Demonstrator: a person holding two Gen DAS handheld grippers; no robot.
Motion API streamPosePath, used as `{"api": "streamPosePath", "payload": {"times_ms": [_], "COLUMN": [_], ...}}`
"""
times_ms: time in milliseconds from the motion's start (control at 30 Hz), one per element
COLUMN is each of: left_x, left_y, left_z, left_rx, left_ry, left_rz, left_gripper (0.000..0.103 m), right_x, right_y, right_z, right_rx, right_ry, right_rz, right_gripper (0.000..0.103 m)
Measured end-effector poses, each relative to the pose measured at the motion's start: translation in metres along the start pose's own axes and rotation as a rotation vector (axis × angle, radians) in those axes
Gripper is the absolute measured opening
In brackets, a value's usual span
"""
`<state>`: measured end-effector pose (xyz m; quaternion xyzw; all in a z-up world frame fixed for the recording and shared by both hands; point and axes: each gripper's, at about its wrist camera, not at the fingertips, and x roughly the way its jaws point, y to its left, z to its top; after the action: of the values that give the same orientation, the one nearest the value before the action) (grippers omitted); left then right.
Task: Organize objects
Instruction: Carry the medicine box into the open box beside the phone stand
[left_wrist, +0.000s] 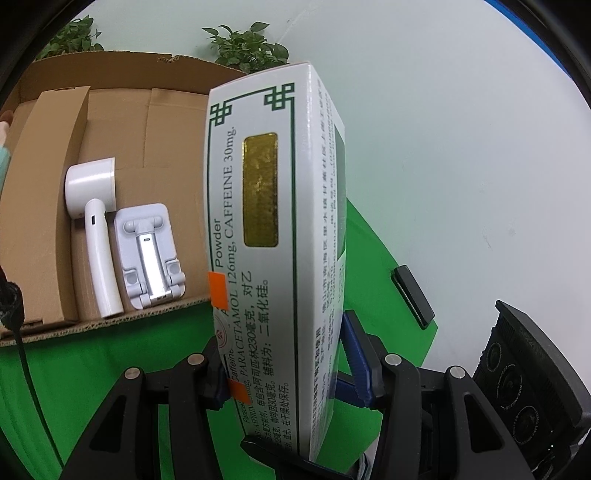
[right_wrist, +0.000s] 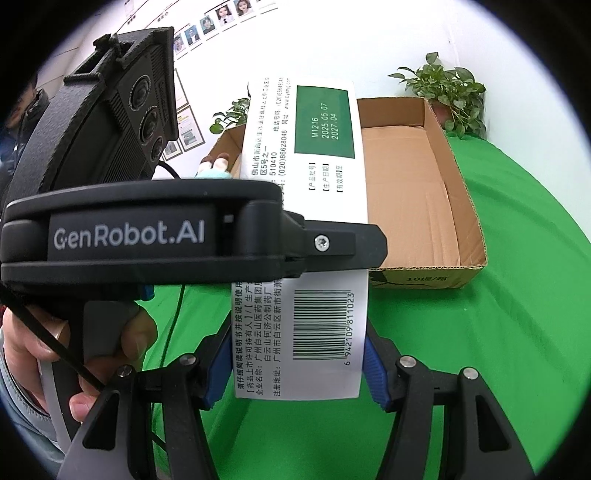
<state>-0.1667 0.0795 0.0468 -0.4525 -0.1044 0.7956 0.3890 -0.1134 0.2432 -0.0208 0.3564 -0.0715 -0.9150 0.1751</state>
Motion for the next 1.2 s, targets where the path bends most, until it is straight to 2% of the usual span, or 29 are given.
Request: {"api": "streamPosePath", "payload": {"times_ms": [200,267,433,567,667,1200], "left_x": [0.005,0.02,0.026,0.017,0.037,0.083], "left_y": [-0.004,0.006,0.011,-0.015,-0.001,0.023], "left_z": [0.022,0.039,0.054,0.046,0.05,0.09], "left_rx": [0.031,0.029,0.029,0.031,0.018,-0.007], "left_ry": [-0.003,0.002,0.004,0.012,0.025,0.095], "left_rz": [0.0,0.002,0.005,0.006,0.003,0.015], "left_gripper": [0.048,0.048,0.048,0.048,0.048,0.048], "right_x": [0.0,0.004,0.01,0.017,0.024,0.062], "right_y": [-0.004,-0.009,-0.015,-0.022,-0.028,-0.062], "right_z": [0.014,0.019,0.027,0.035,0.042,0.062], "right_rx": [-0.004,0.001,0.004,0.009,0.014,0.078], "right_ry": [-0.017,-0.016,-0.017,-0.012,0.002,0.062], "right_rz": [-0.011,-0.009,-0.007,-0.007,-0.006,0.01], "right_gripper": [0.059,0.059,0.059,0.059,0.059,0.059]}}
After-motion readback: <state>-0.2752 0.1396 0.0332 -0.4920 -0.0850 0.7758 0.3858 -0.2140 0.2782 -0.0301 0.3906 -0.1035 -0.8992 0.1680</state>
